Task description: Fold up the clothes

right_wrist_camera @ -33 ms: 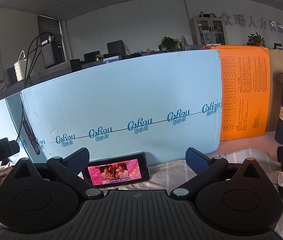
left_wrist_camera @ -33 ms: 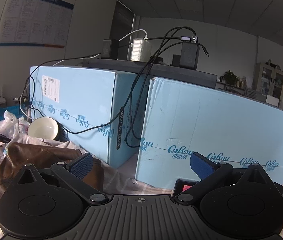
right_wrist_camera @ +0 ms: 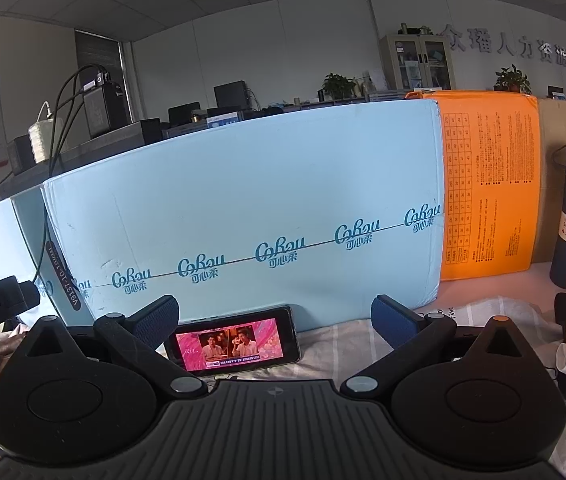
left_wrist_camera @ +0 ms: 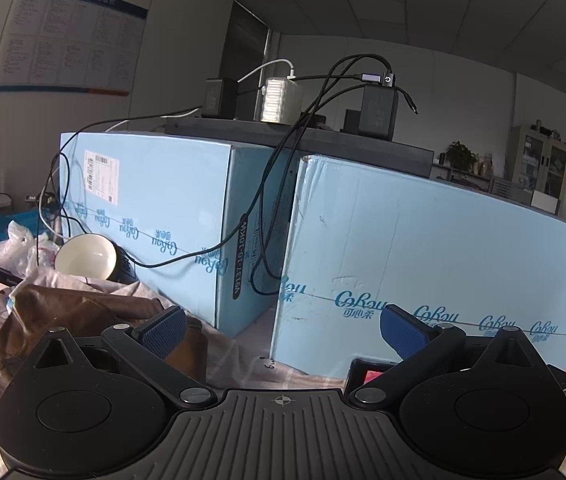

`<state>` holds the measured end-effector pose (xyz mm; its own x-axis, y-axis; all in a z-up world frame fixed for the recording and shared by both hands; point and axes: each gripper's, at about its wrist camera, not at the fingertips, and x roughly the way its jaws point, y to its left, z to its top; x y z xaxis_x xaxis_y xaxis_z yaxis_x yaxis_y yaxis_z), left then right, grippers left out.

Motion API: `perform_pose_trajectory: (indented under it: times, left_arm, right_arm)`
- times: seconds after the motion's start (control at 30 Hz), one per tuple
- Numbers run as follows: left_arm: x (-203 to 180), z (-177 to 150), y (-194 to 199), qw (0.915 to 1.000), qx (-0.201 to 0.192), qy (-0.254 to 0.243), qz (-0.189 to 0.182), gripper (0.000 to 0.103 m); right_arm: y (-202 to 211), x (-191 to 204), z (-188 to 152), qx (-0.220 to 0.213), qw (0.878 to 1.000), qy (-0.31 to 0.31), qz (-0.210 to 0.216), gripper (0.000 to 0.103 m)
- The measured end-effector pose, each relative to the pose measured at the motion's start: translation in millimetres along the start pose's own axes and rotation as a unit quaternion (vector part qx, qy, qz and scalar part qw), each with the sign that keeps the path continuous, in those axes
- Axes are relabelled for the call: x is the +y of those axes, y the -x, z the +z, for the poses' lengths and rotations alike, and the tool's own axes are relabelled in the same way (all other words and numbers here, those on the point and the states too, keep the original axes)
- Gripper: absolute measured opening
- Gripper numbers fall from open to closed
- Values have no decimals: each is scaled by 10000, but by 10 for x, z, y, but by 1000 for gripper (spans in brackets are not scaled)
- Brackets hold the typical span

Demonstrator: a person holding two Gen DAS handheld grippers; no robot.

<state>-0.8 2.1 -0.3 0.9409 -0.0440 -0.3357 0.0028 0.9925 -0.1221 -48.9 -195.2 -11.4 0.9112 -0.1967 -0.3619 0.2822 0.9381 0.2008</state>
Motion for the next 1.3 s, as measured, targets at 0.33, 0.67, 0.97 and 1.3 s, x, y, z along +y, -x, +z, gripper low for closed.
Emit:
perform_pose_trajectory:
  times: [0.33, 0.67, 0.97, 1.3]
  left_arm:
    - [22, 42, 59, 9999, -59, 136, -63, 103]
    - [92, 69, 61, 9991, -82, 396, -162, 103]
    - [112, 71, 75, 9987, -96, 445, -234, 103]
    - [184, 81, 98, 9977, -112, 585, -338, 103]
  right_arm:
    - [8, 17, 29, -124, 9999, -67, 49, 103]
    - [63, 30, 3, -368, 9991, -192, 72, 103]
    - [81, -15, -6, -397, 9983, -338, 249, 103]
    - [32, 20, -26, -326, 9987, -375, 147, 103]
